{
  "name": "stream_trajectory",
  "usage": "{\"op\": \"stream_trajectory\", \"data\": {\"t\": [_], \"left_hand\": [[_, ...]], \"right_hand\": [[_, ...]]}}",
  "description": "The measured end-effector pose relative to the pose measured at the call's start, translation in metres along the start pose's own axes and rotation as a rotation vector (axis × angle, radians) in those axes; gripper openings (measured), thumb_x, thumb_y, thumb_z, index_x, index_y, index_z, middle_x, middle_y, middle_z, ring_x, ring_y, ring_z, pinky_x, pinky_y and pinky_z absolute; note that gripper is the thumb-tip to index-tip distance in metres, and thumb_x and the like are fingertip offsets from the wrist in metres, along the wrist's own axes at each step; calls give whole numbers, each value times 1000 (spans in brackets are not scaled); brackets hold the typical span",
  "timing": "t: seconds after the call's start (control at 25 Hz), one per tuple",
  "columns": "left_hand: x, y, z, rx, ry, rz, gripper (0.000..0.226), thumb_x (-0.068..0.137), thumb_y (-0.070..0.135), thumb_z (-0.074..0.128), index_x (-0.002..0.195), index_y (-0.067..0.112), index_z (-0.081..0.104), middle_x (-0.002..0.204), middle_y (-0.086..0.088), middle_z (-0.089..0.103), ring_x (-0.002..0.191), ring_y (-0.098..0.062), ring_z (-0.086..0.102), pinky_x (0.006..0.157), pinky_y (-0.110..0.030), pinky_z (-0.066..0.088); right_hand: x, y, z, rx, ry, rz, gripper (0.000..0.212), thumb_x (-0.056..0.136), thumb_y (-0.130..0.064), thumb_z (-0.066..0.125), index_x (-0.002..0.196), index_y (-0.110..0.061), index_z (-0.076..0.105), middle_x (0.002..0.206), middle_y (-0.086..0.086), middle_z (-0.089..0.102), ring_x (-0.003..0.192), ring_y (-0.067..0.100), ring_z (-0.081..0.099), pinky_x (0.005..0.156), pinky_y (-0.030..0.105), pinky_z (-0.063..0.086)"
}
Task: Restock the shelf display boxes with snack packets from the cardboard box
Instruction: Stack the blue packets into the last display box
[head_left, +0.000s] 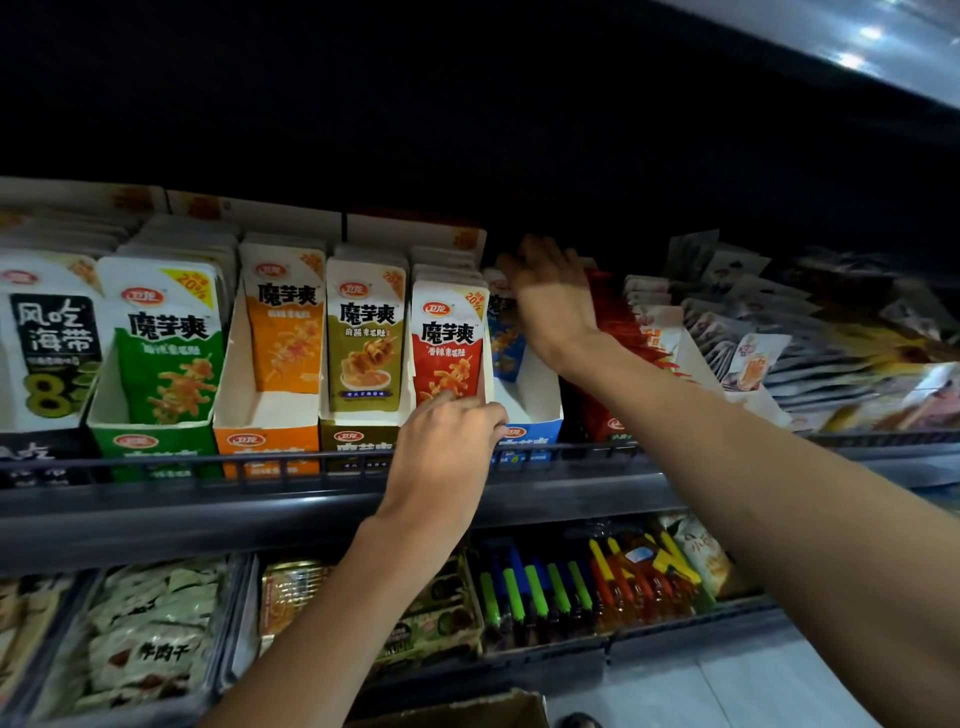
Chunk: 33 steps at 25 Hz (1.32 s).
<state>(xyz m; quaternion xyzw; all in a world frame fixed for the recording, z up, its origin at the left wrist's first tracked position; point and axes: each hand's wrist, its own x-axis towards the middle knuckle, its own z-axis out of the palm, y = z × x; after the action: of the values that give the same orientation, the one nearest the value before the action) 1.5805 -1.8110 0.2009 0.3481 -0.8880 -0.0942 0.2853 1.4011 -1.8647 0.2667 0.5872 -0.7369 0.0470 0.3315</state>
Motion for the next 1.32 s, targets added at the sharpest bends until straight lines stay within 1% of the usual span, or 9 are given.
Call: {"op": "stream_trajectory", "data": {"t": [0.24,0.4,0.52,0.6,0.68,0.8,1.04,1.2,1.32], "left_hand": [[-1,1,0,-13,7,-3,26,100,36,44,108,25,66,109,7,67,108,-15,51,90,-29,38],[-2,1,-1,-19,13,1,25,100,36,44,108,25,66,109,8,66,108,-14,51,89,-28,38],[-1,0,0,-13,16,8,22,100,34,46,105,26,66,107,9,66,103,-12,51,85,-27,37],[-1,1,0,-20,17,8,21,100,33,47,105,26,65,107,8,66,102,-12,50,84,-27,37],[-2,2,-1,-36,20,4,21,100,33,46,107,26,65,109,8,66,104,-12,49,86,-27,37],[-2,2,-2,-47,18,2,22,100,31,47,110,26,65,110,8,66,104,-13,50,84,-27,36],[-1,1,0,-17,23,9,22,100,31,46,111,26,65,110,7,66,104,-14,50,84,-27,37],[-4,0,-1,31,21,66,25,100,30,47,119,26,62,116,4,62,109,-17,49,91,-30,36],[-15,1,-7,50,97,101,28,94,21,58,121,18,65,115,-1,61,109,-20,49,94,-35,40]], "right_hand": [[9,5,-11,-42,-38,-91,57,80,-7,71,135,-15,56,127,18,54,122,39,46,96,46,35],[6,-3,-4,-82,58,-4,51,70,-2,72,119,-9,62,110,21,61,102,41,57,82,45,45],[-4,-8,-5,-84,185,49,42,71,5,49,110,-4,61,102,21,62,92,39,59,76,43,46],[-14,-9,-8,-115,105,-20,37,74,3,54,108,-8,63,99,16,67,94,36,62,83,41,42],[-23,-10,-10,-110,-75,-100,28,83,-5,58,108,-16,64,101,10,71,99,32,62,92,41,33],[-27,-13,-8,-63,-190,-101,28,88,-13,57,115,-19,61,110,7,68,108,29,60,103,44,27],[-24,-14,-3,-2,-203,-79,36,87,-16,62,123,-18,60,123,11,63,121,31,54,112,44,23],[-34,-12,-13,40,-212,-91,38,90,-20,59,127,-19,56,127,10,58,122,28,51,111,44,23],[-56,-8,-31,188,-144,-68,31,89,-16,60,120,-18,62,125,8,58,119,26,52,107,40,28]]}}
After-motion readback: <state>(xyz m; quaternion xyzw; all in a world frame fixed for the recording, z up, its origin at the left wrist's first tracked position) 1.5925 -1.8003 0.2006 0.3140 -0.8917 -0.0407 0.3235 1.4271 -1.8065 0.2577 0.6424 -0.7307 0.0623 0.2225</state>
